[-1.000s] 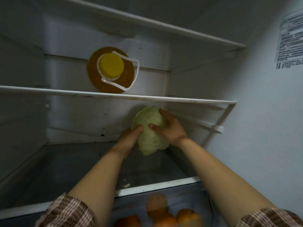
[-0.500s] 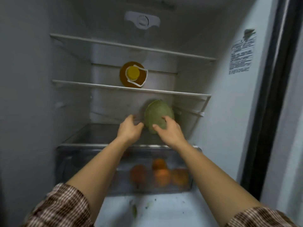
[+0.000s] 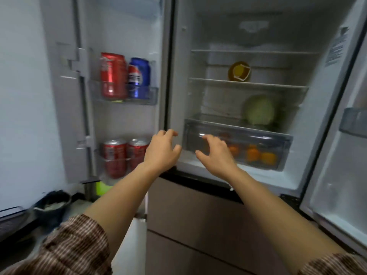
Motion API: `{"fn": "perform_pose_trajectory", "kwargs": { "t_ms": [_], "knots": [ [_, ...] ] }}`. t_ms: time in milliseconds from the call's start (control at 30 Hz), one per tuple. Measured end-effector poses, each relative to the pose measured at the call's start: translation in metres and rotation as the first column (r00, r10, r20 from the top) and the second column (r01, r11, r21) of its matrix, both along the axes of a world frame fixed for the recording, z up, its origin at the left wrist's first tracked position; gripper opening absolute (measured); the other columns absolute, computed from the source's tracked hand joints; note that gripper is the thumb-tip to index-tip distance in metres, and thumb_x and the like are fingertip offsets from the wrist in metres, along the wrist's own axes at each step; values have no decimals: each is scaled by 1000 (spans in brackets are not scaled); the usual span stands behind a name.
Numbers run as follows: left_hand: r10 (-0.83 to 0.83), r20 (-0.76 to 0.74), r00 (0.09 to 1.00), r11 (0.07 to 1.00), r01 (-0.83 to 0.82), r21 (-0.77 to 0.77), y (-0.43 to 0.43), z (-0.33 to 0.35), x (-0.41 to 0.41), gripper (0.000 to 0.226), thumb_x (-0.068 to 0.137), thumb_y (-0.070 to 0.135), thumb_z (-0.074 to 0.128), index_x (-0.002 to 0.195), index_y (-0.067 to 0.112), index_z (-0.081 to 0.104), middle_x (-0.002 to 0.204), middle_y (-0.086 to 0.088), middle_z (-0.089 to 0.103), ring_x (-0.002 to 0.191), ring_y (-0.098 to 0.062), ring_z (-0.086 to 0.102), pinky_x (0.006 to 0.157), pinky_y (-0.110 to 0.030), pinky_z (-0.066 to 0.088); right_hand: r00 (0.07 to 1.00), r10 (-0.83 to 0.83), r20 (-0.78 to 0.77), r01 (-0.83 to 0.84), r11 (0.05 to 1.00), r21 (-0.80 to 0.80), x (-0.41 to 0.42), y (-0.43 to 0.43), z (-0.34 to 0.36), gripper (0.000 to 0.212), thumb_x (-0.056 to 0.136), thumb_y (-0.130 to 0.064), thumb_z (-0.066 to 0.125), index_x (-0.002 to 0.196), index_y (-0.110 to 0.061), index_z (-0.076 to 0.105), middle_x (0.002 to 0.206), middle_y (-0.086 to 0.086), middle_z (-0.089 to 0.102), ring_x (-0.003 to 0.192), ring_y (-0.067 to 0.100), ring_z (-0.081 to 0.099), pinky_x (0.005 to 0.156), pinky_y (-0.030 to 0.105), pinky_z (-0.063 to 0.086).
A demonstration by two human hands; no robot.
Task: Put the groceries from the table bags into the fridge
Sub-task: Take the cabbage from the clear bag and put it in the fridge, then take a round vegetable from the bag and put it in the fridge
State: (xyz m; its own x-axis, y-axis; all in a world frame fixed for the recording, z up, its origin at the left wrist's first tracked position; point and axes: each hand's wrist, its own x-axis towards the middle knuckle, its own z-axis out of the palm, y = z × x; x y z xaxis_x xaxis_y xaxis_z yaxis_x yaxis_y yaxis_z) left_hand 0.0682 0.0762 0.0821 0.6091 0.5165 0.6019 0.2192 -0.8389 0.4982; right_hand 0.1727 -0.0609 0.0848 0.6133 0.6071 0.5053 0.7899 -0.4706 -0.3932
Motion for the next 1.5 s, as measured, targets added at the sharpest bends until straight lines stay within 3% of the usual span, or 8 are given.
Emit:
{"fn": "perform_pose_trajectory", "kwargs": {
  "t_ms": [133,267,400,567,733,933,1233,1500],
  "knots": [
    [138,3,990,989,-138,61,12,3,-108,34,83,21,57,116,13,59,113,-13,57,110,-34,51,89,-42,44,989,142,51,-142,990,-9,-89,26,-1,54,90,-34,57,138,-17,43,135,8,50,125,30,43,101,44,40],
    [249,-72,966,962,-238,136,32,-9,-216,37,83,23,57,119,15,57,119,-10,54,114,-31,47,91,-43,45,963,261,67,-258,965,-47,-182,63,-18,52,88,-35,58,135,-17,44,132,8,52,122,30,44,99,45,40],
    [375,-129,918,925,-363,109,62,-28,-332,40,88,24,55,127,18,53,129,-6,48,122,-25,41,89,-36,41,924,377,65,-371,924,-90,-285,116,-36,55,90,-36,56,139,-18,41,138,6,48,126,28,40,100,43,38],
    [509,-253,823,859,-504,90,103,-70,-506,43,88,25,53,130,18,51,133,-6,47,124,-25,40,92,-38,42,853,521,-19,-521,850,-75,-445,179,-77,54,90,-32,57,139,-15,42,137,7,49,126,28,42,102,43,38],
    [611,-400,683,765,-639,80,142,-112,-685,43,86,24,53,128,15,52,129,-10,49,119,-28,44,95,-41,44,766,635,-98,-641,745,-183,-612,237,-130,55,88,-33,57,138,-18,42,135,7,50,123,29,42,98,43,40],
    [719,-458,522,599,-800,29,183,-139,-851,47,89,26,49,135,16,44,134,-7,42,120,-27,40,82,-38,47,636,760,-134,-760,587,-279,-770,309,-145,56,89,-35,52,141,-21,37,137,6,47,127,29,40,102,48,38],
    [801,-435,412,440,-897,-40,265,-185,-1054,44,91,27,50,134,21,45,133,-2,43,119,-22,42,84,-35,48,429,892,-144,-866,360,-346,-972,436,-177,60,93,-37,52,146,-19,31,145,6,41,133,30,36,106,49,38],
    [821,-461,338,316,-940,-126,347,-215,-1210,39,88,22,55,127,15,54,128,-9,52,120,-29,48,94,-39,42,312,927,-208,-894,212,-394,-1131,551,-206,58,95,-38,50,147,-20,30,146,4,39,134,29,34,107,49,33]
  ]
}}
